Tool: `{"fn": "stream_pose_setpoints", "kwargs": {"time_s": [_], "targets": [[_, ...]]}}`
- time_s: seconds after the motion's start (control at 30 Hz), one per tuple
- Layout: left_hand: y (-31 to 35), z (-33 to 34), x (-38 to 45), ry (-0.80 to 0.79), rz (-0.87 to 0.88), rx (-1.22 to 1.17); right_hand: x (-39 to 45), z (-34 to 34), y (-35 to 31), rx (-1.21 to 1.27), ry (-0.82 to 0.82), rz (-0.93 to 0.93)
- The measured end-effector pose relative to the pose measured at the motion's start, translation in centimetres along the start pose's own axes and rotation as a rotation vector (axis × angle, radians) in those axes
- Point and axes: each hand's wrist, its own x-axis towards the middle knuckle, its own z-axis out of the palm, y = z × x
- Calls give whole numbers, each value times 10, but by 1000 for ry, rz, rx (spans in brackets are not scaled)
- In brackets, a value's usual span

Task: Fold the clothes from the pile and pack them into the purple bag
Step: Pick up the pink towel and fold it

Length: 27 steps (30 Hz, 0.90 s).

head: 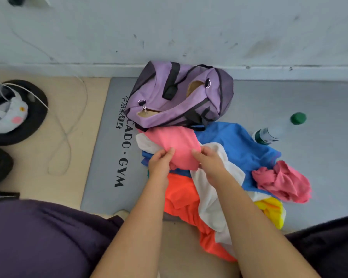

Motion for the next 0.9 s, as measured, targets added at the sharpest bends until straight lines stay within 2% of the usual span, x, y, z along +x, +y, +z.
{"fn": "stream_pose_setpoints", "kwargs": {"time_s": [0.23, 0.43, 0.5, 0.6, 0.63, 0.77, 0.9], "targets": [[101, -2, -133, -380, 227, 80, -111, -30, -110, 78, -57, -284], [187, -23, -263, -630, 496, 110, -230, -53, -187, 121, -370, -523], [204, -29, -294, -606, 609, 129, -262, -55, -203, 105, -368, -580], [216, -42, -319, -430, 828, 267, -295, -52, -217, 93, -308, -626], [218, -47, -324, -418, 877, 319, -302, -50, -220, 90, -300, -628], [216, -55, -333, -649, 869, 258, -320, -39, -222, 121, -310, -592], [217, -53, -331, -555, 902, 270, -327, -31, -225, 127, -400, -555]]}}
